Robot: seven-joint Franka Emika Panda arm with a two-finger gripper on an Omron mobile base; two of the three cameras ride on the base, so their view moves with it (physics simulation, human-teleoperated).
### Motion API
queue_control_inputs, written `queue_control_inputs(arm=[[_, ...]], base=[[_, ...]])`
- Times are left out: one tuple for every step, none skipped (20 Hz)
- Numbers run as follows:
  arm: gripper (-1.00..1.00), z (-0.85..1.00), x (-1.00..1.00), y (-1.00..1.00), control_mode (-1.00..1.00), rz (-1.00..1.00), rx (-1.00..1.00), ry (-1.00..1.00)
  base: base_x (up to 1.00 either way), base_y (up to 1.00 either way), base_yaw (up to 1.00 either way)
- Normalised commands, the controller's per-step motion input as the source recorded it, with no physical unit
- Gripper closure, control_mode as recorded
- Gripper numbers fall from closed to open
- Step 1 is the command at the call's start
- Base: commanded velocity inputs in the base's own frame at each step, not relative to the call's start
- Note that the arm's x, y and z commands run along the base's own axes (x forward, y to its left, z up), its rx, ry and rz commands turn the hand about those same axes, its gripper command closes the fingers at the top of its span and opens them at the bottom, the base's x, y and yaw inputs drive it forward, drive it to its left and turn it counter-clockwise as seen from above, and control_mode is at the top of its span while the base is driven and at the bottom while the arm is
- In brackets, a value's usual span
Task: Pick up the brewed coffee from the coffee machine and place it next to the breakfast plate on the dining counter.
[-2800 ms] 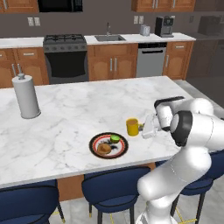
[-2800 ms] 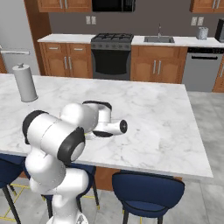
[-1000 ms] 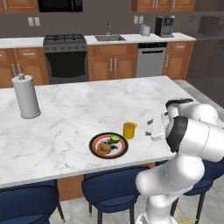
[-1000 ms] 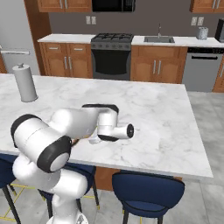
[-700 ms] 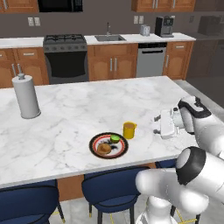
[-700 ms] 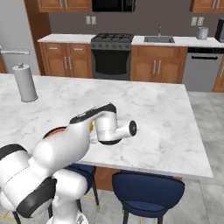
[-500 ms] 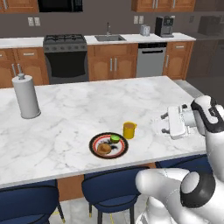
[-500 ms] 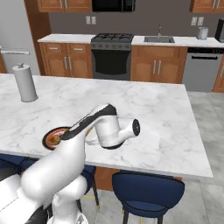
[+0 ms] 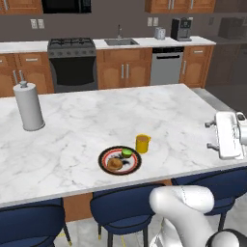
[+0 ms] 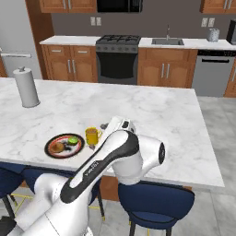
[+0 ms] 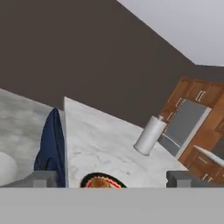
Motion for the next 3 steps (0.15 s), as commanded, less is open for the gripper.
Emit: queue_control_inputs(arm=[[-1.00, 0.00, -0.66, -0.71, -1.00, 0.02, 0.23, -0.15], [-1.00, 0.00, -0.61, -0.79, -1.00, 0.00, 0.23, -0.14], [-1.00, 0.00, -0.55, -0.78, -1.00, 0.00, 0.24, -0.14]], base=[[0.00, 0.00, 0.00], [0.00, 0.00, 0.00], [0.00, 0.00, 0.00]])
